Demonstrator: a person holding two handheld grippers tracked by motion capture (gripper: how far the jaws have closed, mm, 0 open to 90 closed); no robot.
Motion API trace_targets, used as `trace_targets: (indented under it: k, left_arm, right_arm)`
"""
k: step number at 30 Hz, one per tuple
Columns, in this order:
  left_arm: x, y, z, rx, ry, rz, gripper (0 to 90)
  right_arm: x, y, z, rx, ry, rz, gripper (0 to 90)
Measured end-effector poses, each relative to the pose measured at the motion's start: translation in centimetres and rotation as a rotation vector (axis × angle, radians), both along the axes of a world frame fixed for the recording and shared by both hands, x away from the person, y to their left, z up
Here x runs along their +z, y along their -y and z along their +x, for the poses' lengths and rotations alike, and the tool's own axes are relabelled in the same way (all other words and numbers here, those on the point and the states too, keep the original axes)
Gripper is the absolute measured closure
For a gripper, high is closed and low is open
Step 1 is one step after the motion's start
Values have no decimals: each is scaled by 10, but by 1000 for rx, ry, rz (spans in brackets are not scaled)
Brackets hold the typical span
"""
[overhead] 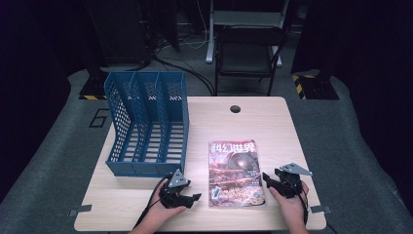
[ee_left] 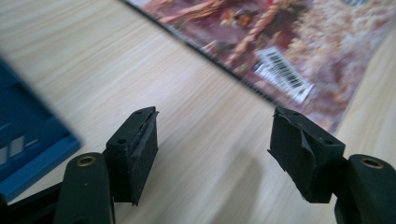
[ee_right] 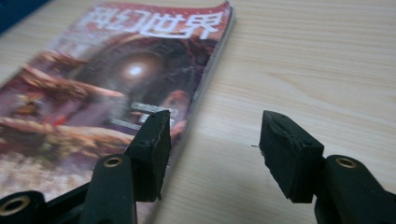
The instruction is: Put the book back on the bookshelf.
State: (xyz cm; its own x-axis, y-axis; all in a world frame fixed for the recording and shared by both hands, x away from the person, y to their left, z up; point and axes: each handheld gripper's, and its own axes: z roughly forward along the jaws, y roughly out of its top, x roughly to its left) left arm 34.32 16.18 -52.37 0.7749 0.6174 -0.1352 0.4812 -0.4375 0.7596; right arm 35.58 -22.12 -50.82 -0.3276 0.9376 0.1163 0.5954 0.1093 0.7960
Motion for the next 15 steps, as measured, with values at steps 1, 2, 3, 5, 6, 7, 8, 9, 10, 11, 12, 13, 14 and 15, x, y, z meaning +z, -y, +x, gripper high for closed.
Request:
trace_targets:
  k: [1, 2, 3, 5, 6, 7, 8, 9, 10, 11, 12, 13, 14, 15]
  left_arm:
    - [0, 8, 0, -8, -4, -9, 332]
    - [0, 8, 0, -8, -4, -9, 336]
    - [0, 17, 0, -7, -11, -4, 342]
    - [0, 21, 1, 0, -18, 1, 343]
    - [0, 24, 1, 7, -20, 3, 346]
    - [0, 26, 2, 14, -28, 4, 349]
    - [0, 28, 3, 21, -30, 4, 354]
    - [-1, 31, 4, 39, -26, -12, 358]
    - [0, 33, 7, 52, -39, -23, 359]
    - [0, 34, 8, 59, -40, -20, 362]
    - [0, 34, 8, 59, -40, -20, 364]
    - [-1, 36, 8, 71, -30, -27, 364]
    - [-1, 37, 8, 65, -28, -16, 364]
    - [-1, 38, 8, 63, -23, -16, 364]
  right_arm:
    - [1, -2, 0, 10, -3, 26, 428]
    - [0, -4, -1, 13, -8, 45, 427]
    - [0, -6, 0, 27, -15, 51, 425]
    - [-3, -12, 1, 50, -28, 59, 424]
    - [-4, -14, 1, 57, -41, 57, 425]
    - [-5, -17, 2, 70, -47, 47, 427]
    - [-5, -17, 2, 70, -47, 47, 427]
    - [-7, -21, 3, 90, -62, 30, 431]
    - [-8, -22, 3, 97, -65, 27, 432]
    - [-9, -23, 3, 103, -70, 26, 431]
    - [-9, -23, 3, 103, -70, 26, 431]
    - [-9, -24, 4, 104, -78, 27, 429]
    - [-11, -26, 4, 107, -84, 29, 424]
    - [-13, -28, 4, 119, -94, 24, 433]
